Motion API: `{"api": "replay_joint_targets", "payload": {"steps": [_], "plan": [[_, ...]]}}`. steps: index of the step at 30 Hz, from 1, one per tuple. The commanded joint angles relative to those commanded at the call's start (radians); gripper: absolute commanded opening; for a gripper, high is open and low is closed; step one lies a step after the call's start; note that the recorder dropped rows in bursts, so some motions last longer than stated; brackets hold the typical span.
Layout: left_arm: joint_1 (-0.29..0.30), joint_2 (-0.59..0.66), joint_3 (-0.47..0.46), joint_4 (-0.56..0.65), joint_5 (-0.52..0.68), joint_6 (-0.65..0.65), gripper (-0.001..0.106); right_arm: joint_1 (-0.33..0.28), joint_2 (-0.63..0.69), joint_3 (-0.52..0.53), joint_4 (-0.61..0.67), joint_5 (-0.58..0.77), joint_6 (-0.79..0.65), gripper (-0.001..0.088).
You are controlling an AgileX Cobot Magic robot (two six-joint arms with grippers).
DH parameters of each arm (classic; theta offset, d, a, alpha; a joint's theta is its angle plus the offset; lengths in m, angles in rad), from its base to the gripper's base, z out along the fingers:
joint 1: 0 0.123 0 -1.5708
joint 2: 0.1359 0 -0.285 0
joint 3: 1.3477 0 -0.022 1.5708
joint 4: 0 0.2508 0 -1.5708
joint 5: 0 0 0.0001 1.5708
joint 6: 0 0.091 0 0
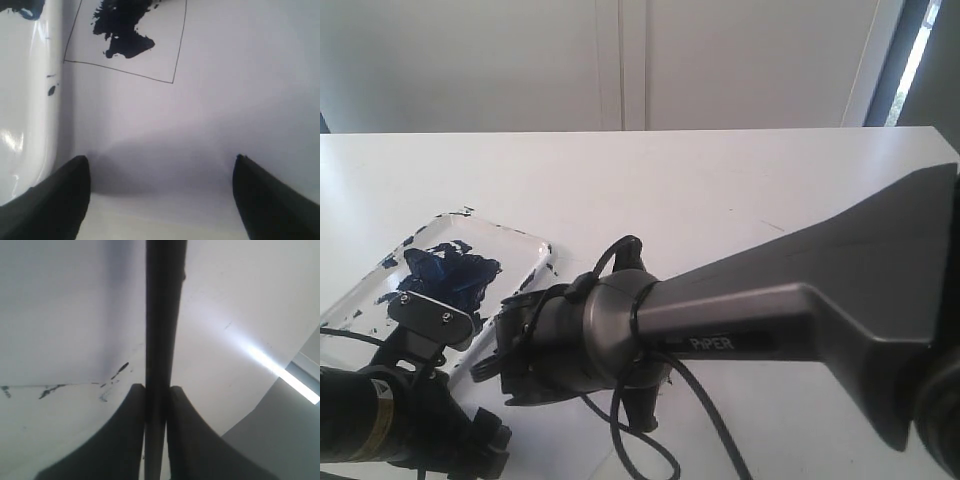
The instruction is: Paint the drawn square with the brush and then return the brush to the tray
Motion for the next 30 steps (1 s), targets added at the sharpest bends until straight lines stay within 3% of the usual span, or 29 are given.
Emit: {"api": "replay_joint_targets", "payload": {"steps": [8, 22, 30], "plan": [[0.000, 0.000, 0.000, 0.000, -0.002, 0.000, 0.080, -0.008, 0.000, 0.000, -0.011, 0.001, 0.000, 0.0000], [0.000, 0.000, 0.000, 0.000, -0.002, 0.000, 0.080, 0.068, -0.002, -0.001, -0.009, -0.009, 0.000, 0.0000], [0.000, 0.000, 0.000, 0.000, -0.002, 0.000, 0.080, 0.062, -0.002, -0.001, -0.059, 0.000, -0.002, 0.0000]]}}
